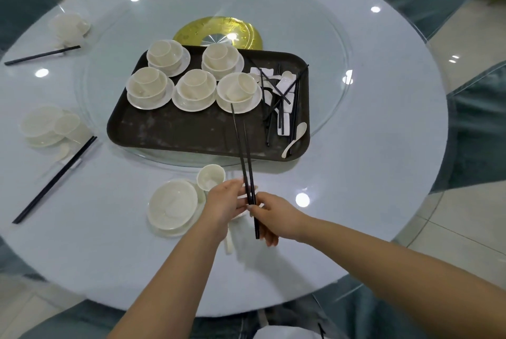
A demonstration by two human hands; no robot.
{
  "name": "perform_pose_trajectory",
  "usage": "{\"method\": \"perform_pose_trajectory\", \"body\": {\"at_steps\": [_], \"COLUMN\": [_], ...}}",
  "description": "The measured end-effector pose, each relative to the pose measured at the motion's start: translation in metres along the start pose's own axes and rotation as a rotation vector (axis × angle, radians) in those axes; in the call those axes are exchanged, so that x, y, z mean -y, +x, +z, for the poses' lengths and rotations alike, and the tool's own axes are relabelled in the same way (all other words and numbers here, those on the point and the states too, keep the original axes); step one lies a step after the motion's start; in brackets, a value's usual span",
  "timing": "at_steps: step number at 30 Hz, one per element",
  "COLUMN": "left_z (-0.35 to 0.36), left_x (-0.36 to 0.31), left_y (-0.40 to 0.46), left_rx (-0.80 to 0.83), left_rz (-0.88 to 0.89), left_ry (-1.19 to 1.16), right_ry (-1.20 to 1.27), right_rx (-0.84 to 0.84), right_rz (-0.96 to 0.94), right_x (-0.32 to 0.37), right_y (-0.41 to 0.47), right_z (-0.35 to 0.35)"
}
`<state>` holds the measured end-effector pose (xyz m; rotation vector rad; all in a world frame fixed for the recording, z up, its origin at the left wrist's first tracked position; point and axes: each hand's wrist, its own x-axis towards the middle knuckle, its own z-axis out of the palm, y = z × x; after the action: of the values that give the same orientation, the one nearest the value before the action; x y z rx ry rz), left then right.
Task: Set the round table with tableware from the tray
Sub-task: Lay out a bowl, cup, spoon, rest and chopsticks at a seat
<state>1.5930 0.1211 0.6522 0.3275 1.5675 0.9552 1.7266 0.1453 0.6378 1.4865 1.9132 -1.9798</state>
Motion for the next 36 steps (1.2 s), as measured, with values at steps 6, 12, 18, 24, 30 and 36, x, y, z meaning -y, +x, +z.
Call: {"method": "perform_pose_trajectory", "body": {"at_steps": [6,12,18,24,30,36], "left_z": [-0.011,-0.024,-0.032,-0.028,-0.031,-0.03], "left_x": [0.005,0.017,0.022,0.02,0.016,0.011], "left_y": [-0.006,-0.009,-0.011,-0.015,-0.017,-0.021], "left_rx": [-0.048,0.008,0.051,-0.033,-0.092,0.003], "left_rz": [0.051,0.029,-0.048,0.065,0.083,0.099], "left_ry": [-0.049,0.007,-0.051,-0.047,-0.106,-0.225], "right_ry": [-0.03,-0.022,-0.227,-0.415,-0.337,0.15], "right_rx": [0.053,0.034,0.017,0.024,0.009,-0.206], "right_rz": [-0.01,-0.038,-0.069,-0.171,-0.287,-0.199], "right_x": [0.005,0.012,0.015,0.023,0.026,0.042], "right_y": [0.002,0.009,0.015,0.019,0.019,0.026], "right_z": [0.007,0.007,0.002,-0.008,-0.007,-0.031]}}
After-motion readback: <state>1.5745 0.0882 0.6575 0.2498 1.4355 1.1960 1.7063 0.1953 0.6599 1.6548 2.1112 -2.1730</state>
